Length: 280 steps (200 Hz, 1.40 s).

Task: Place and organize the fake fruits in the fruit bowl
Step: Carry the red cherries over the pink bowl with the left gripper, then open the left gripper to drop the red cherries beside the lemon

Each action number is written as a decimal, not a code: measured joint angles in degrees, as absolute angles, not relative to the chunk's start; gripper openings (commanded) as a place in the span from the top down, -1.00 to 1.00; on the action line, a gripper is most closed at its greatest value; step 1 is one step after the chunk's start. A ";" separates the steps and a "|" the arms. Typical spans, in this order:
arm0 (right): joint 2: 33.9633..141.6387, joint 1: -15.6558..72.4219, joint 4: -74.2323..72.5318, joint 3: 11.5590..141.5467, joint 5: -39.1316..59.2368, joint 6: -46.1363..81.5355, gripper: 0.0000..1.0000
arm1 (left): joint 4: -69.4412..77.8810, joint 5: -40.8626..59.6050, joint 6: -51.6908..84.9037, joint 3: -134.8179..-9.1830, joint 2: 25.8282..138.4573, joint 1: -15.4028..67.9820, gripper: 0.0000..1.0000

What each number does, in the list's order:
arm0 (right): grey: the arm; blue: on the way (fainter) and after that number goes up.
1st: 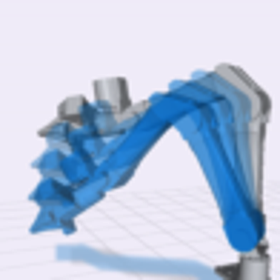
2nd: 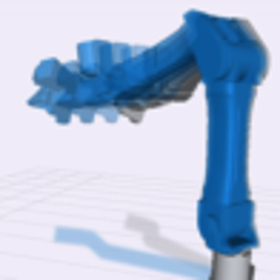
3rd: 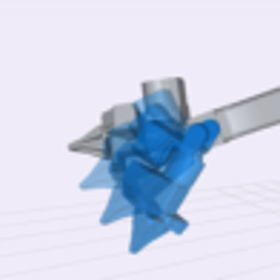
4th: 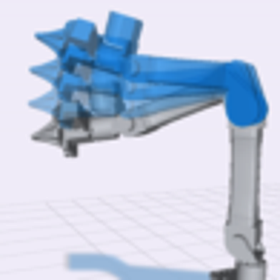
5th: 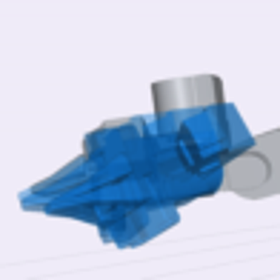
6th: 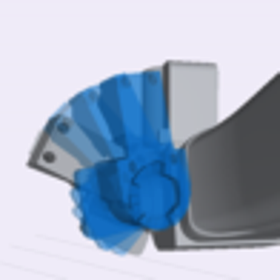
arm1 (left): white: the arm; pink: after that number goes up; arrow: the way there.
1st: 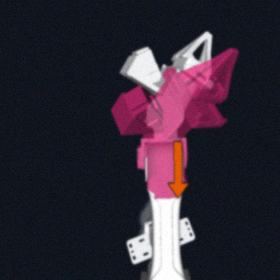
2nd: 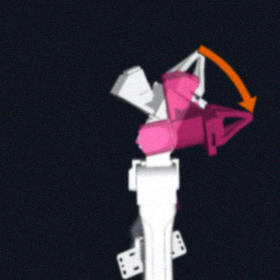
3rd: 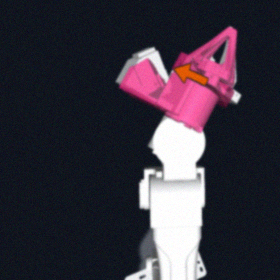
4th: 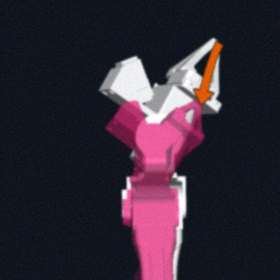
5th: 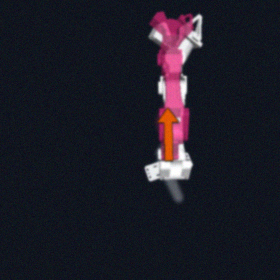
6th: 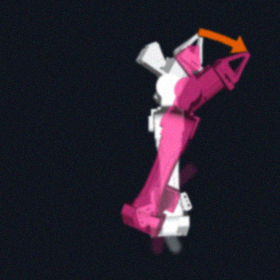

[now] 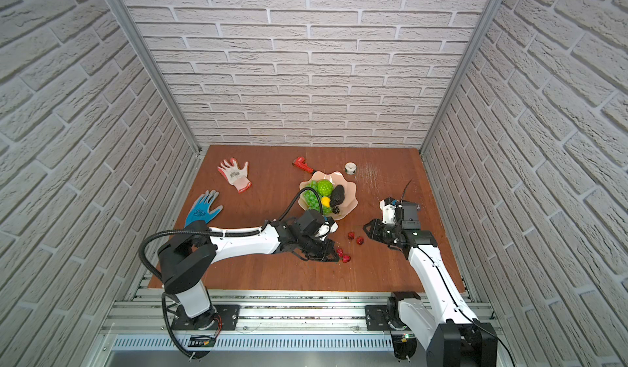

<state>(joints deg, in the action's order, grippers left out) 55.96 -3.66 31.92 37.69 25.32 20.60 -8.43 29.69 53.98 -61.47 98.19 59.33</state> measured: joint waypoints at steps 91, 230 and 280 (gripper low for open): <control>62.92 -3.66 29.28 44.99 25.80 21.02 0.33 | -24.49 30.98 42.48 -88.05 103.72 47.05 0.95; 68.51 -3.66 28.51 47.94 25.76 20.60 0.33 | -34.00 32.25 33.95 -101.75 123.44 41.93 0.81; 69.45 -3.66 28.53 48.01 25.74 20.58 0.31 | -36.36 31.31 31.68 -104.68 125.64 41.60 0.49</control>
<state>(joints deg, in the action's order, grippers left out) 69.45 -3.66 28.53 48.01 25.74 20.58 -36.36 31.31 31.68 -104.68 125.64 41.60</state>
